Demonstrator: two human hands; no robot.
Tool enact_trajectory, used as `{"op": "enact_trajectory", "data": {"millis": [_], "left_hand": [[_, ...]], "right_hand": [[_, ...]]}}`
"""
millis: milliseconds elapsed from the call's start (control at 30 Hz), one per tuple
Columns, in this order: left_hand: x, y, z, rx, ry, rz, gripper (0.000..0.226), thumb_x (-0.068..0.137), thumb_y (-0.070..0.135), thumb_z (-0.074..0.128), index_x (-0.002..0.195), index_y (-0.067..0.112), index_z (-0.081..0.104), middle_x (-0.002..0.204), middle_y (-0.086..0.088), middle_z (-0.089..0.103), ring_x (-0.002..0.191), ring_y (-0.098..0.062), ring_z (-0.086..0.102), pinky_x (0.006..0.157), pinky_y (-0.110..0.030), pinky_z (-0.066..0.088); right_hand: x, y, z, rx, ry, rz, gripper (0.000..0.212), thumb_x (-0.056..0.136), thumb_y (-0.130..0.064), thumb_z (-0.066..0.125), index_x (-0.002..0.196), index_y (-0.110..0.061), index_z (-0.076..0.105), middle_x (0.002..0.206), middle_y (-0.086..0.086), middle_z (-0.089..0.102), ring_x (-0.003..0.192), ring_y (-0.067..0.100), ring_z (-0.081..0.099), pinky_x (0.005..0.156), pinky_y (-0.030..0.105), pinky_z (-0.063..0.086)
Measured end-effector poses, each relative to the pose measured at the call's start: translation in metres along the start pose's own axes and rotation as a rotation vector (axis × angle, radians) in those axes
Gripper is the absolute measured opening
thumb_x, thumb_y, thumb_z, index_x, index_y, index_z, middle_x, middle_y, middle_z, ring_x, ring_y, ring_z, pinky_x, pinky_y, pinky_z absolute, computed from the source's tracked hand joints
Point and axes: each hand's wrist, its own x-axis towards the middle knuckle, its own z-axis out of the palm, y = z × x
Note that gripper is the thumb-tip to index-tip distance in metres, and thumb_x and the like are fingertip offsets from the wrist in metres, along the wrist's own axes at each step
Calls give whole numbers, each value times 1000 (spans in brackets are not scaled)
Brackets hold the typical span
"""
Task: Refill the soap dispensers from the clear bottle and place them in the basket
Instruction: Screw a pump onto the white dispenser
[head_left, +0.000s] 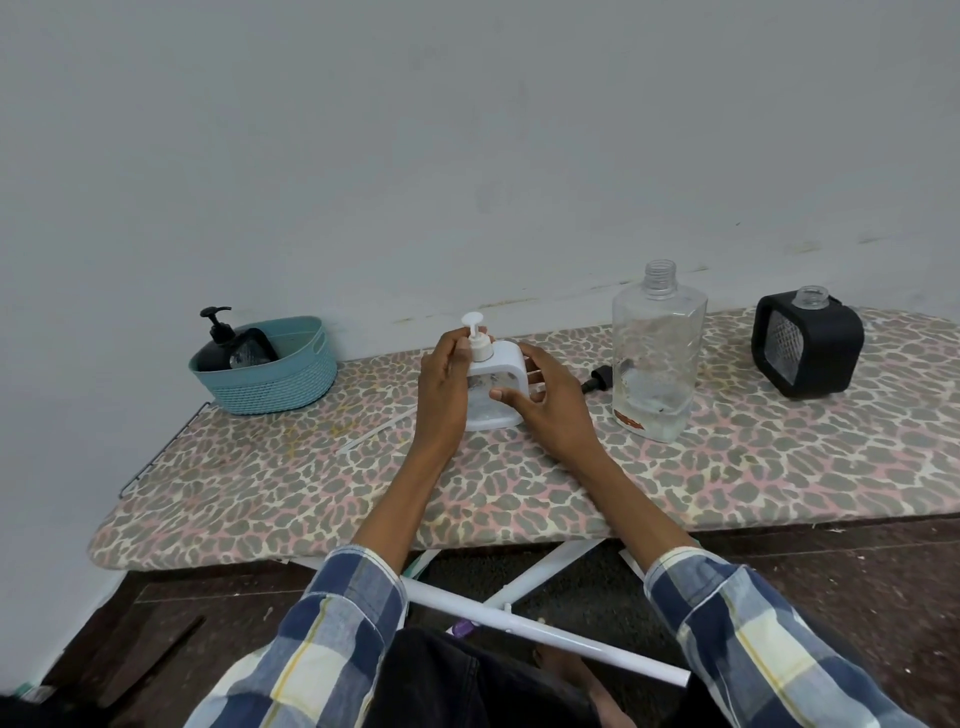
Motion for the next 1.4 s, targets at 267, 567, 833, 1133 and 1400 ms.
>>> {"op": "enact_trajectory", "data": {"millis": [267,567,833,1133,1400], "left_hand": [[8,7,-6,93,47,-42,28,94,33,81,119,23,71,113,7,78,105,-12,73,92,-39,60],[6,66,12,-65,252,-65,38,87,48,86,108,20,71,109,6,75,103,-15,72,86,-33,58],[8,101,8,117,-415,55,36,105,47,63,140,43,68,158,22,49,148,2,44,111,-15,40],[2,104,5,237,-494,177,43,101,52,60,141,40,68,170,23,33,131,32,35,93,7,34],[-2,109,2,256,-512,172,37,104,40,65,138,29,71,168,22,35,120,39,37,86,8,35]], "right_hand": [[-1,-9,-3,121,-9,33,55,92,-36,85,142,-31,63,123,-16,70,111,0,67,88,23,58],[1,-32,-17,899,-107,413,55,102,-50,64,148,-19,59,145,12,67,133,35,65,106,53,57],[-3,-52,-33,1020,-209,497,55,113,-56,29,152,-27,54,147,4,67,136,23,64,109,42,56],[-8,-59,-37,1025,-284,566,54,111,-61,31,138,-30,66,134,5,75,118,21,74,91,38,59],[-7,-44,-30,1096,-362,662,53,110,-60,44,116,-23,82,98,9,75,76,20,71,67,33,51]]}}
